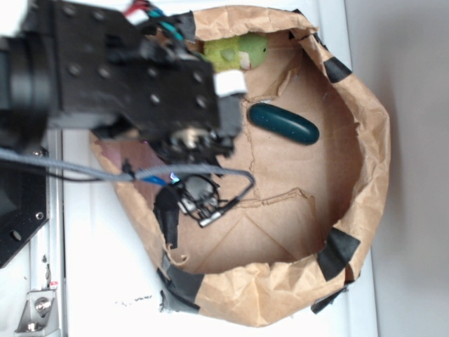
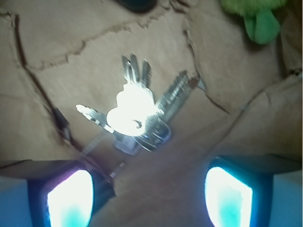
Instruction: Grab the silver keys.
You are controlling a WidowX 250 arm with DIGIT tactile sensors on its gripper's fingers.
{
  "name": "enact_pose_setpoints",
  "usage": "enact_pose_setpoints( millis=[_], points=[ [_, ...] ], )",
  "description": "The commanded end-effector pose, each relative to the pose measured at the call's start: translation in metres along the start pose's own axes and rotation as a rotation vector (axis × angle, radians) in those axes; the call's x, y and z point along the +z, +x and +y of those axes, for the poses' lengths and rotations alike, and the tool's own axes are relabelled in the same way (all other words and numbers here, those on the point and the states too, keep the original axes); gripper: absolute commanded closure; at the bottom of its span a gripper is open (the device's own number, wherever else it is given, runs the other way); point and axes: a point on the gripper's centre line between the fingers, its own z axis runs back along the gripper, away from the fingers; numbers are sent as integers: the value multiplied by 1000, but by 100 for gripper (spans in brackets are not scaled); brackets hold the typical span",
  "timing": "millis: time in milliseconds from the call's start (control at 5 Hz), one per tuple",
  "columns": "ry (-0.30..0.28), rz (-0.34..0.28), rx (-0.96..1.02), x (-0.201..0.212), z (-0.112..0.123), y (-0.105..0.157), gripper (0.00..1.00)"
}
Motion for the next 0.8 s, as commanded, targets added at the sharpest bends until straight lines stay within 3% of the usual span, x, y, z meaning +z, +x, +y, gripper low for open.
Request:
enact_pose_setpoints(
  millis=[0,200,400,600],
  points=[
    [-16,-49,39,5,16,7,0],
    [-27,-50,41,0,14,4,0],
    [-78,-36,61,-1,10,-3,0],
    [-126,27,23,15,13,-8,0]
  ],
)
